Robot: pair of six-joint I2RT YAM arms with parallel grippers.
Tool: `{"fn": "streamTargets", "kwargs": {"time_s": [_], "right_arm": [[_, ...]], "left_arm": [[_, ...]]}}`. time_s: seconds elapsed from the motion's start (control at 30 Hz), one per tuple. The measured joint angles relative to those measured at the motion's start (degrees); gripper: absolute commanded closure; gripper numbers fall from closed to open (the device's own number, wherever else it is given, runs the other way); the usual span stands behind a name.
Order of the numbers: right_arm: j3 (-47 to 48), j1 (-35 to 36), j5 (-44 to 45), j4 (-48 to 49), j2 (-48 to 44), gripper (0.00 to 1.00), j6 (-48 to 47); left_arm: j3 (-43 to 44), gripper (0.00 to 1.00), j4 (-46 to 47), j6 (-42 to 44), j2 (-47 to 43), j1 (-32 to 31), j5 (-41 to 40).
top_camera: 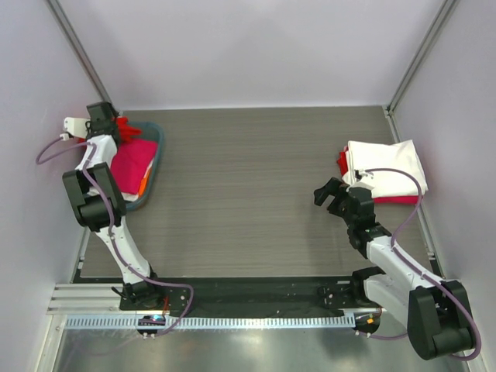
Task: Fold and stack the t-shirts
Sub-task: Grab the tshirt from the pile, then move the tshirt to the center of the board
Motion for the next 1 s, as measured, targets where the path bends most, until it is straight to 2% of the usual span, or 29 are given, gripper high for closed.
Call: {"fn": "streamTargets", "kwargs": {"time_s": [0.23, 0.53, 0.7, 0.87, 0.97, 1.0], "right_arm": [[0.6, 0.0, -0.2, 0.0, 1.1, 0.0, 0.0], [0.6, 0.0, -0.2, 0.0, 0.8, 0.0, 0.0], [0.6, 0.0, -0.2, 0.0, 0.6, 0.0, 0.0], [0.6, 0.0, -0.2, 0.0, 0.6, 0.0, 0.0], [0.6, 0.0, -0.2, 0.0, 0.6, 0.0, 0.0], [0.6, 0.0, -0.2, 0.0, 0.6, 0.0, 0.0]], "left_arm": [[-1.4, 1.0, 0.3, -4.6, -2.5, 0.1, 6.1], [-1.6, 1.0, 2.1, -6.3, -14.3, -5.0, 8.8], [-1.8, 1.0, 3.3, -6.2, -22.3, -12.7, 10.8], [-5.7, 0.98, 6.7, -6.8, -30.5, -26.4, 12.1], [-11.8, 0.88, 10.5, -8.9, -34.9, -34.0, 14.7], [-14.5, 0.73, 11.8, -9.6, -36.1, -35.8, 16.0]]}}
